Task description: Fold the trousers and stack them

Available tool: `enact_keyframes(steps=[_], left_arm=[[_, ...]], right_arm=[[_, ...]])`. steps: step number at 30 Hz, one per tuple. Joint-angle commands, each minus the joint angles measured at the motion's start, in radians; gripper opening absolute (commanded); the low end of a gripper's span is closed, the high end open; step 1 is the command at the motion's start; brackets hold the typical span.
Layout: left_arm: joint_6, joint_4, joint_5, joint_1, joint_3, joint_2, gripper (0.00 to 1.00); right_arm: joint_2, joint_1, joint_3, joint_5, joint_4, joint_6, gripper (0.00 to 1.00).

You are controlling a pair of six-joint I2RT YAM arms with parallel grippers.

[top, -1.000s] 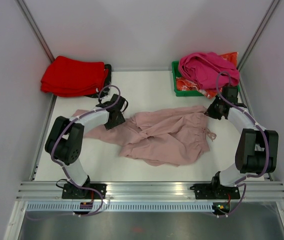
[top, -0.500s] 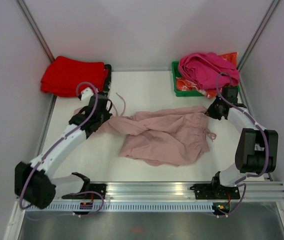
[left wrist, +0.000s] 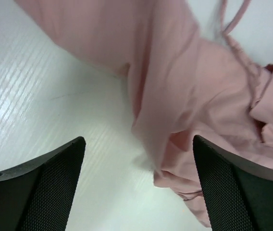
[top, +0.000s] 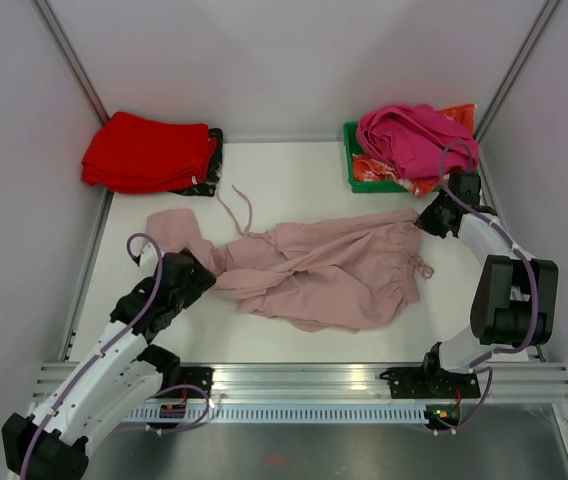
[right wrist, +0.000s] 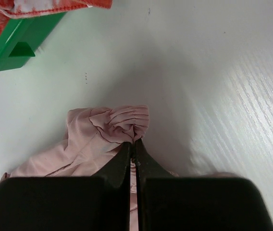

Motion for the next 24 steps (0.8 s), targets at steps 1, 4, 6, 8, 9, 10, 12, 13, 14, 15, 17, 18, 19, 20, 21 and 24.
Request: enact_keyframes(steps=[1, 4, 6, 8, 9, 10, 12, 13, 14, 15, 17, 18, 19, 20, 21, 24], left_arm=[[0.065, -0.013, -0.098, 0.004, 0.185, -0.001, 0.98], [0.214, 0.038, -0.226, 0.013, 0.338, 0.112, 1.0], [0.335, 0.066, -0.24, 0.045, 0.42, 0.303, 1.0], [0.409, 0.047, -0.19, 0.082, 0.555, 0.534, 1.0], [0.429, 0.02, -0.183, 0.086, 0.593, 0.604, 1.0], [0.463, 0.02, -0.171, 0.088, 0.654, 0.667, 1.0], [0.535, 0.013, -0.142, 0.088, 0.702, 0.794, 1.0], [0.575, 0.027, -0.12, 0.09, 0.721, 0.822, 1.0], [0.601, 0.023, -0.108, 0.09, 0.734, 0.85, 1.0], [0.636, 0.009, -0.088, 0.09, 0.756, 0.896, 0.99], [0.681, -0.008, -0.061, 0.091, 0.774, 0.939, 0.97], [0.697, -0.023, -0.056, 0.09, 0.784, 0.96, 0.97], [0.707, -0.031, -0.056, 0.091, 0.79, 0.993, 0.94], [0.711, -0.043, -0.06, 0.091, 0.787, 1.005, 0.93], [0.724, -0.046, -0.082, 0.09, 0.781, 1.016, 0.92], [0.741, -0.046, -0.093, 0.106, 0.758, 1.057, 0.89]], right_arm=[[0.005, -0.009, 0.058, -0.002, 0.055, 0.012, 0.0], [0.005, -0.008, 0.053, -0.034, 0.06, 0.003, 0.0], [0.0, -0.009, 0.038, -0.037, 0.061, -0.002, 0.0], [-0.003, -0.009, 0.033, -0.039, 0.058, -0.005, 0.0], [-0.003, -0.009, 0.029, -0.039, 0.055, -0.009, 0.0], [-0.006, -0.009, 0.027, -0.042, 0.052, -0.012, 0.0], [-0.012, -0.008, 0.019, -0.051, 0.052, -0.008, 0.0], [-0.016, -0.009, 0.015, -0.053, 0.06, -0.006, 0.0], [-0.019, -0.008, 0.012, -0.051, 0.061, -0.006, 0.0], [-0.021, -0.008, 0.006, -0.045, 0.063, -0.003, 0.0], [-0.016, -0.008, 0.002, -0.042, 0.063, -0.005, 0.0], [-0.013, -0.008, 0.002, -0.042, 0.063, -0.005, 0.0], [-0.009, -0.009, 0.002, -0.043, 0.06, -0.002, 0.0], [-0.001, -0.009, 0.002, -0.045, 0.058, 0.001, 0.0], [0.0, -0.008, 0.004, -0.051, 0.06, 0.003, 0.0], [0.01, -0.008, 0.01, -0.06, 0.066, 0.005, 0.0]])
